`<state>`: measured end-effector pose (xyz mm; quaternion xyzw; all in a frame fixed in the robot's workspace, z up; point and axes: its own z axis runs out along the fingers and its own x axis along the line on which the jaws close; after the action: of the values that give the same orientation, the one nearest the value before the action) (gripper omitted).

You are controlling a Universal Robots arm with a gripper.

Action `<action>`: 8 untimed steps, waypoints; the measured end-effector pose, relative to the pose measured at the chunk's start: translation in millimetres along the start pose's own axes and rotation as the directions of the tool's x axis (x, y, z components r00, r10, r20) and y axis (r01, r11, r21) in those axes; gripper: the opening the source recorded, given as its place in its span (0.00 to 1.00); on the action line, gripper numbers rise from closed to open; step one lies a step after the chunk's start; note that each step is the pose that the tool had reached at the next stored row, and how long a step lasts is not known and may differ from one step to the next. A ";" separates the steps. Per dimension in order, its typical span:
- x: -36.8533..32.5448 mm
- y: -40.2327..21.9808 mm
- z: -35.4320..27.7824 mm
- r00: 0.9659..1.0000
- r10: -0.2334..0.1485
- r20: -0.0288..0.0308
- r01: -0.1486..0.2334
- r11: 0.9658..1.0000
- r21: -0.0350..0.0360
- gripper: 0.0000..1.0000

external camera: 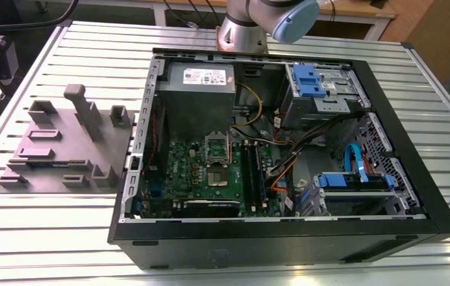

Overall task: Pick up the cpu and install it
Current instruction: 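Pick up the cpu and move it towards the insertion slot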

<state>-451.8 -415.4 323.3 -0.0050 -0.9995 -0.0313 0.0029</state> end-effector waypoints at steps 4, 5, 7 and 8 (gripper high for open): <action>0.0 0.2 -2.8 1.000 0.000 0.000 0.000 1.000 0.000 0.47; 0.0 0.2 -3.5 1.000 0.000 0.000 0.000 1.000 0.000 0.47; 0.0 0.3 -5.2 1.000 0.000 0.000 0.000 1.000 0.000 0.47; 0.1 0.4 -6.1 1.000 0.000 0.000 0.000 1.000 0.000 0.47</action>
<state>-451.8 -415.5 329.4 -0.0050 -0.9995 -0.0313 0.0029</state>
